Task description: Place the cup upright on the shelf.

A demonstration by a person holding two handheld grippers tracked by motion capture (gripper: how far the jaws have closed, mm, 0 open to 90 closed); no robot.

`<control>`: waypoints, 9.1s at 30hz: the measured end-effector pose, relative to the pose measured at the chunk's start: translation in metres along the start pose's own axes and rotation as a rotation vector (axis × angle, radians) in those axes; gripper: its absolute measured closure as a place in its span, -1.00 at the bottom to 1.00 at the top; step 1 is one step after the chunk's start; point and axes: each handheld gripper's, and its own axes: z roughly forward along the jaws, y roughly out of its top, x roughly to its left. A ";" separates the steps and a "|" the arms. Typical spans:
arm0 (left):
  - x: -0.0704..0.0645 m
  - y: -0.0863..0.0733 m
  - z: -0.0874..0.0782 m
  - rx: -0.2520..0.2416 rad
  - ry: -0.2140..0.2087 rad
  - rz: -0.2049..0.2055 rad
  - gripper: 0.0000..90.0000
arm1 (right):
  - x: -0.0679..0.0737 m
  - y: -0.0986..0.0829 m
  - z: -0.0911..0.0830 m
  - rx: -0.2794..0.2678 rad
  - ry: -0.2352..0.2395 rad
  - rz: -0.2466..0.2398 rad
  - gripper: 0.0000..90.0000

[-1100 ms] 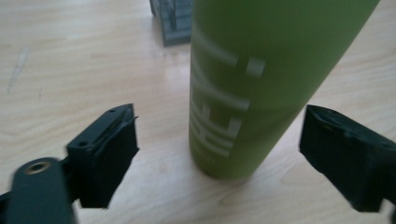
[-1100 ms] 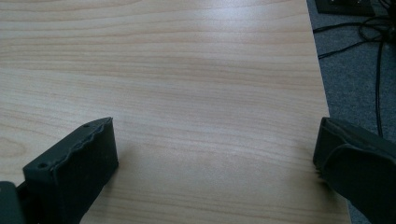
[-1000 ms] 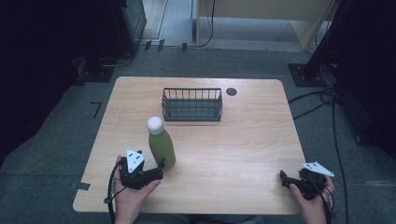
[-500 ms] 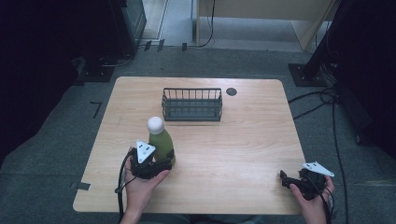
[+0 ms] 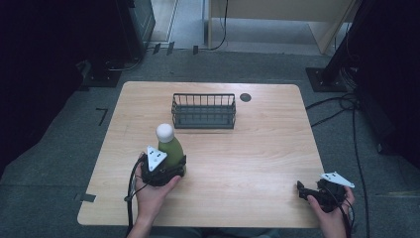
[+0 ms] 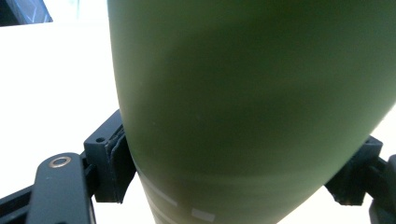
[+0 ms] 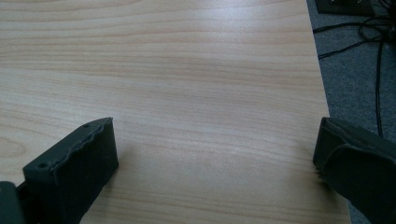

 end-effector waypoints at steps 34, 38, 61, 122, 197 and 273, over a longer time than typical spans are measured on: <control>0.016 0.072 0.027 -0.032 -0.023 0.032 -0.54 | 0.000 0.000 0.000 -0.001 -0.001 0.001 -1.00; 0.017 0.080 0.030 -0.037 -0.016 0.039 -0.54 | 0.000 0.000 0.000 0.000 0.000 0.000 -1.00; 0.012 0.143 0.048 -0.061 -0.008 0.085 -0.54 | 0.000 0.000 0.000 0.000 0.000 0.002 -1.00; 0.043 0.145 0.157 -0.011 0.091 0.055 -0.54 | 0.000 0.000 0.000 -0.001 0.000 0.001 -1.00; 0.057 0.065 0.046 0.040 0.003 0.002 -1.00 | 0.000 0.000 0.000 -0.001 -0.001 0.001 -1.00; 0.105 -0.093 -0.025 0.306 0.196 -0.085 -1.00 | 0.000 0.000 0.000 -0.002 -0.002 -0.004 -1.00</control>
